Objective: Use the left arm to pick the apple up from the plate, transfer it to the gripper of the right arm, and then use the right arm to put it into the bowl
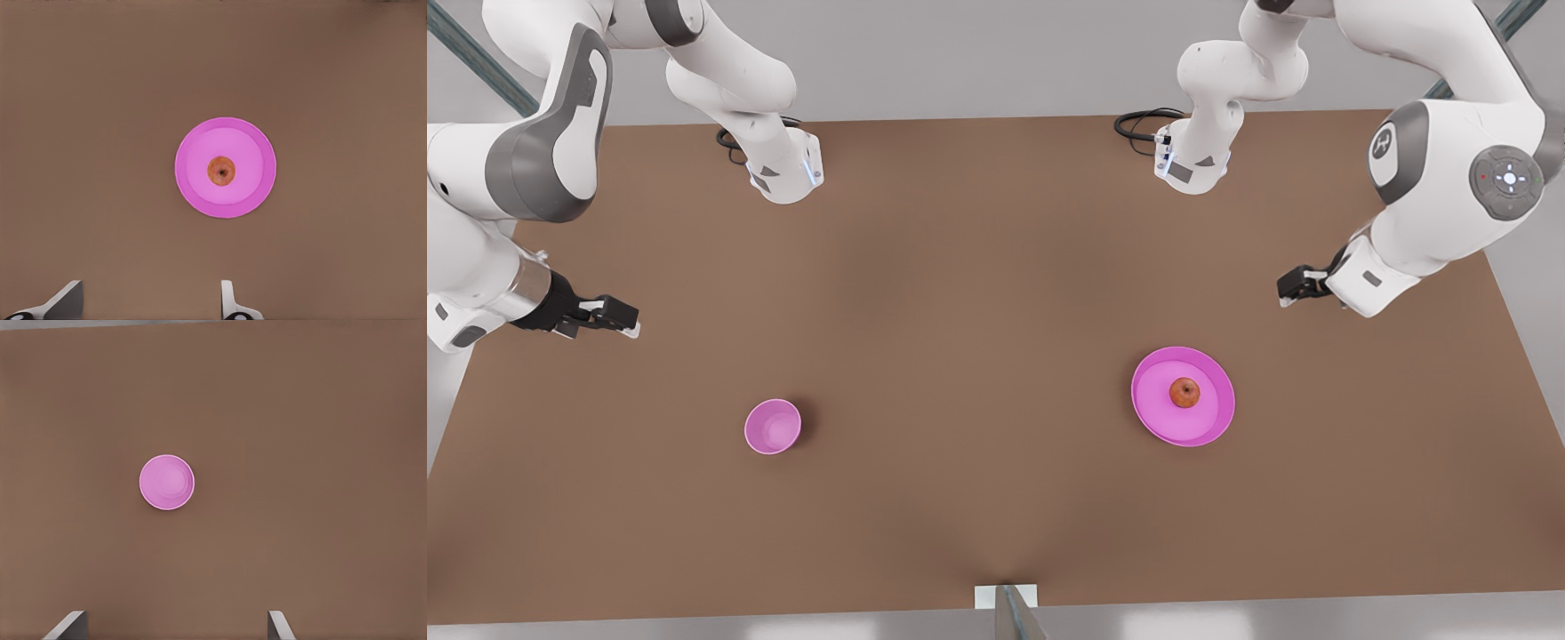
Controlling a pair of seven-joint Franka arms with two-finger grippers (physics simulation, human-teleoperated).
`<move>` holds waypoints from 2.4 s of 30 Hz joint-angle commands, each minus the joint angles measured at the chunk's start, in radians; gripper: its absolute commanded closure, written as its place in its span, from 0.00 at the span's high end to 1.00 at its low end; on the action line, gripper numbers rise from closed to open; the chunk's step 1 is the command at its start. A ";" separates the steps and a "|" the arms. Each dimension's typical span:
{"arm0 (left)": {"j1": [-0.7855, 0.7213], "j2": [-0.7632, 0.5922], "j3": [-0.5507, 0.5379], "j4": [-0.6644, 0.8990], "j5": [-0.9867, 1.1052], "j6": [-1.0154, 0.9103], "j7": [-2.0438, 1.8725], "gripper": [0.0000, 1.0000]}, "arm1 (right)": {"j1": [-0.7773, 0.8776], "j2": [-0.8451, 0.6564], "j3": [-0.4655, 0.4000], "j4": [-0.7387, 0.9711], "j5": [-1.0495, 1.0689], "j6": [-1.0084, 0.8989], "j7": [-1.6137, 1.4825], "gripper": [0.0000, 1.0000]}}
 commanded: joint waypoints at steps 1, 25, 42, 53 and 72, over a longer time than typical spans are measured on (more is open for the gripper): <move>-0.002 0.012 -0.003 0.000 -0.001 0.048 0.028 1.00 | 0.000 -0.001 0.000 0.000 0.001 0.002 -0.008 1.00; -0.077 0.343 -0.023 -0.499 -0.036 0.935 -0.075 1.00 | -0.002 0.001 0.000 0.000 0.002 0.002 -0.008 1.00; -0.077 0.426 -0.023 -0.506 -0.038 0.944 -0.067 1.00 | -0.008 0.001 0.000 0.000 0.002 0.002 -0.008 1.00; -0.077 0.443 -0.023 -0.494 -0.038 0.944 -0.066 0.90 | -0.011 -0.001 0.003 -0.001 0.002 0.001 -0.006 1.00; -0.079 0.405 -0.038 -0.431 -0.056 0.897 -0.058 0.70 | -0.014 0.001 0.005 -0.004 0.004 0.001 -0.008 1.00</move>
